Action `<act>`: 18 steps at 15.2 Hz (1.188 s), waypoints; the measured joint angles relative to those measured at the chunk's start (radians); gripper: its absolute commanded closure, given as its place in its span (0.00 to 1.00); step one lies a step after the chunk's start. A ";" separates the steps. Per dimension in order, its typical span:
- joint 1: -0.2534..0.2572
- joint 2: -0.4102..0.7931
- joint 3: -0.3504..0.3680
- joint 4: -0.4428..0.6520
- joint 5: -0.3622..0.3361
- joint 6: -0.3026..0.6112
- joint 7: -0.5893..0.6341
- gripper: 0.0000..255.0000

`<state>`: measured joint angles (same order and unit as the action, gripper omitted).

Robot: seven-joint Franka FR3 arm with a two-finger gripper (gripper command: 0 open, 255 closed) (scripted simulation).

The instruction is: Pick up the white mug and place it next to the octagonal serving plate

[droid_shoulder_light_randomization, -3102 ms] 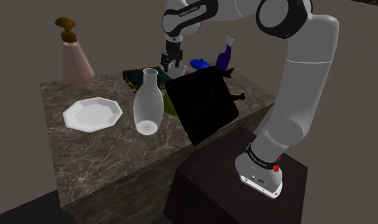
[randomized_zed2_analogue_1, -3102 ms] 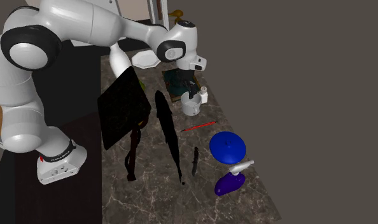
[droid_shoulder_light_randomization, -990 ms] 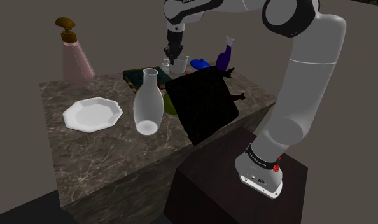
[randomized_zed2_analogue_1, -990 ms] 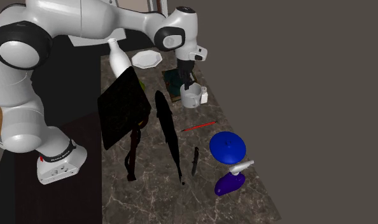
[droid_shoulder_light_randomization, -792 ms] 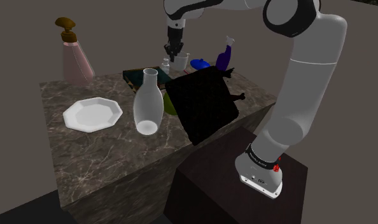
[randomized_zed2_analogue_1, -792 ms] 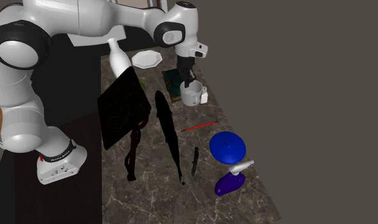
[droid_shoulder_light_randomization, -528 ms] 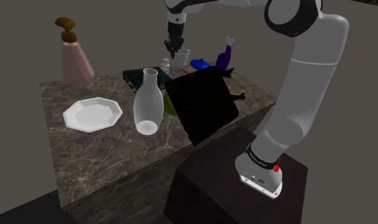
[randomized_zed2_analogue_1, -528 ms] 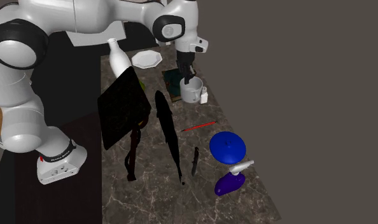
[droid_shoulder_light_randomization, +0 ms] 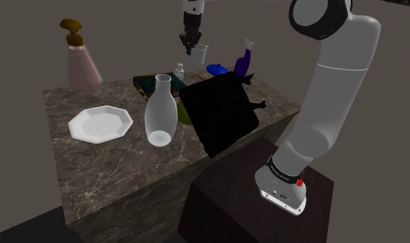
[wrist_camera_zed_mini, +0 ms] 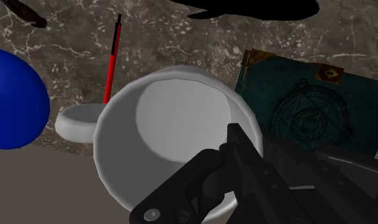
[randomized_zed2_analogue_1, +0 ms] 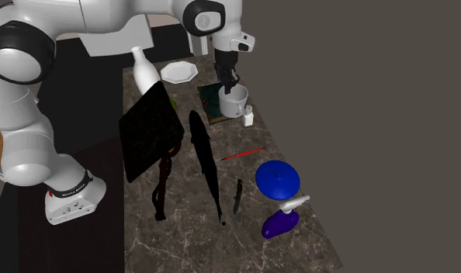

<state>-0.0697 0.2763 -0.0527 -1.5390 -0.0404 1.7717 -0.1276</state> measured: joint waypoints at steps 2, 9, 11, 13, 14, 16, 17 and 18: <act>0.007 -0.013 0.003 -0.006 -0.001 -0.008 0.010 1.00; 0.087 -0.135 0.055 -0.156 -0.008 0.014 0.141 1.00; 0.109 -0.161 0.073 -0.189 -0.008 0.019 0.183 1.00; 0.134 -0.192 0.093 -0.232 -0.007 0.028 0.227 1.00; 0.145 -0.206 0.102 -0.249 -0.006 0.032 0.247 1.00; 0.166 -0.233 0.121 -0.285 -0.003 0.039 0.287 1.00; 0.175 -0.244 0.130 -0.305 -0.002 0.048 0.305 1.00; 0.189 -0.251 0.143 -0.311 0.000 0.044 0.331 1.00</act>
<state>0.1198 0.0248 0.0907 -1.8502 -0.0403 1.8161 0.2036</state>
